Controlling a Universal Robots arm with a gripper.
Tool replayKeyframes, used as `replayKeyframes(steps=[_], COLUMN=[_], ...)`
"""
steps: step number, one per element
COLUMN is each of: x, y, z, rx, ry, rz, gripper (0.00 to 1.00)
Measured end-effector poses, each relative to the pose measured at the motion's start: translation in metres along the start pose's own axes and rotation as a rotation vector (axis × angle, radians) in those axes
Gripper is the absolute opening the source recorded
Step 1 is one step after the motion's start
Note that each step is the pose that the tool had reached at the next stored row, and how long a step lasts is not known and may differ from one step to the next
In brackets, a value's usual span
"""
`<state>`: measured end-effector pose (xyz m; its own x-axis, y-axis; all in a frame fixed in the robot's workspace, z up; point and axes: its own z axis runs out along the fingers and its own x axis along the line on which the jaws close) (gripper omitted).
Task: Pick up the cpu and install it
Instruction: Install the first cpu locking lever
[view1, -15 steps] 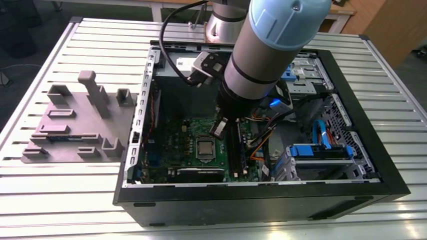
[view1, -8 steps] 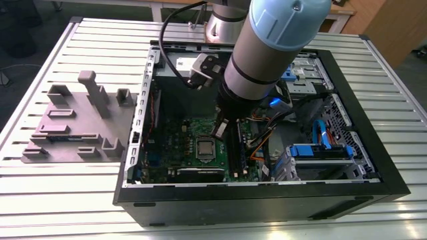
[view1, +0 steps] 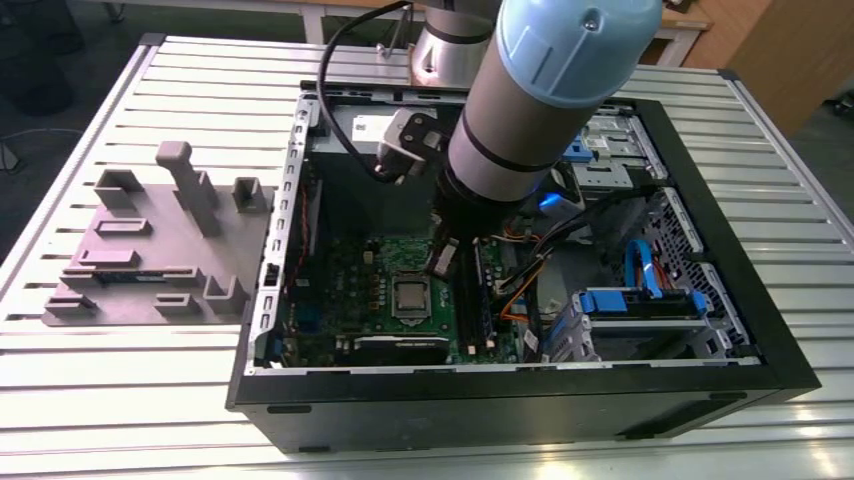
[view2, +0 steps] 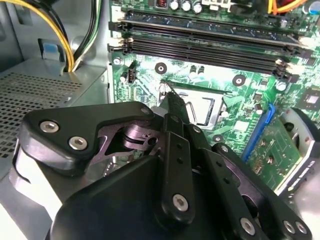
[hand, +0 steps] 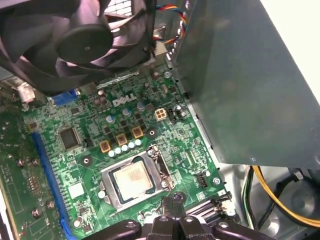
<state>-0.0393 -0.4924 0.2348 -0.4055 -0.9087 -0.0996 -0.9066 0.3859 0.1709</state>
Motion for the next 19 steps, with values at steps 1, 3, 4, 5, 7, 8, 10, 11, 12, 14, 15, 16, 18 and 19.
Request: replayKeyframes(steps=[1, 3, 4, 5, 7, 8, 10, 11, 12, 14, 15, 16, 18, 19], x=[0.0001, 0.0005, 0.0008, 0.0012, 0.0022, 0.003, 0.0043, 0.0049, 0.0055, 0.0064, 0.0065, 0.0065, 0.0066, 0.0066], y=[-0.0001, -0.0003, -0.0005, -0.0006, -0.001, -0.0013, -0.0019, -0.0021, -0.0024, -0.0028, -0.0029, -0.0029, -0.0029, -0.0029], z=[0.0, 0.0002, 0.0003, 0.0004, 0.0003, 0.0003, 0.0004, 0.0005, 0.0005, 0.0004, 0.0004, 0.0004, 0.0004, 0.0004], rx=[0.0007, 0.0036, 0.0055, 0.0078, 0.0146, 0.0186, 0.0228, 0.0245, 0.0258, 0.0278, 0.0282, 0.0284, 0.0285, 0.0285], ry=[0.0016, 0.0032, 0.0034, 0.0033, 0.0021, 0.0006, -0.0012, -0.0021, -0.0028, -0.004, -0.0042, -0.0043, -0.0044, -0.0043], rz=[-0.013, -0.036, -0.044, -0.051, -0.062, -0.065, -0.066, -0.066, -0.066, -0.067, -0.068, -0.069, -0.069, -0.069], gripper=[0.11, 0.11, 0.11, 0.11, 0.11, 0.11, 0.11, 0.11, 0.11, 0.11, 0.11, 0.11, 0.11, 0.11])
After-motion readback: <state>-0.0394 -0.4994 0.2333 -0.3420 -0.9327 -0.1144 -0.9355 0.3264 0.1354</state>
